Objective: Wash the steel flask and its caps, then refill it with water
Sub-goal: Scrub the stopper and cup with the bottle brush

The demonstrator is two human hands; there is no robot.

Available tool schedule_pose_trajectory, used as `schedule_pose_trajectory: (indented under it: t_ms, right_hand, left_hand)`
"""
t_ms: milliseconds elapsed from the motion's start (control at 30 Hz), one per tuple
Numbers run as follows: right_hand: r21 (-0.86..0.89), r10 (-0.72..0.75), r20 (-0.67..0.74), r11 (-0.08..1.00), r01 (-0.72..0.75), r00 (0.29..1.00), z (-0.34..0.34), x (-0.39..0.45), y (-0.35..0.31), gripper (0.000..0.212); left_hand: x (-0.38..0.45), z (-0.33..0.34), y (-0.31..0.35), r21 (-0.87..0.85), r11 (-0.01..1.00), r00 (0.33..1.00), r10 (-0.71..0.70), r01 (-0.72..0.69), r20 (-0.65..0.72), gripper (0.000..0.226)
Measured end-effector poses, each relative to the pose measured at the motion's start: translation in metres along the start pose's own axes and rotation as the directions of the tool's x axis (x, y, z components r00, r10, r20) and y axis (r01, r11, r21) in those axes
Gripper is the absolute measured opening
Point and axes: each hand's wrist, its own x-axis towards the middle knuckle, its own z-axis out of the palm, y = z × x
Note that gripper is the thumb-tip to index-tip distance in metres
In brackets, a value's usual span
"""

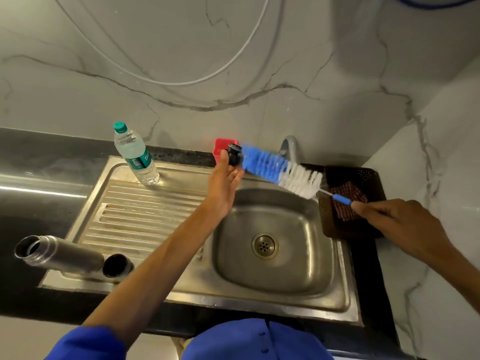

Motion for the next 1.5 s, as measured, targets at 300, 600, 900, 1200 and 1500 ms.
schedule_pose_trajectory:
  t_ms: [300, 600, 900, 1200, 1500]
  right_hand:
    - [0.024, 0.046, -0.031, 0.999, -0.045, 0.998, 0.03, -0.023, 0.019, 0.06]
    - [-0.016, -0.01, -0.044, 1.0, 0.01, 0.999, 0.059, -0.039, 0.033, 0.06]
    - [-0.264, -0.158, -0.353, 0.962, 0.064, 0.922, 0.071, -0.048, 0.049, 0.035]
    - [-0.154, -0.216, -0.401, 0.974, 0.167, 0.89, 0.079, -0.038, 0.06, 0.036]
    - [-0.174, -0.391, -0.484, 0.92, 0.351, 0.783, 0.088, -0.037, 0.049, 0.039]
  left_hand:
    - [-0.037, -0.027, 0.004, 0.392, 0.913, 0.986, 0.053, -0.111, 0.156, 0.035]
    - [-0.049, -0.025, -0.006, 0.373, 0.927, 0.999, 0.045, -0.042, 0.001, 0.048]
    - [-0.044, -0.024, 0.011, 0.452, 0.89, 0.996, 0.086, -0.064, -0.029, 0.047]
    - [-0.035, -0.028, 0.017, 0.565, 0.824, 0.99, 0.115, -0.047, -0.085, 0.047]
    - [-0.044, -0.003, 0.006, 0.423, 0.906, 0.996, 0.06, -0.027, -0.066, 0.046]
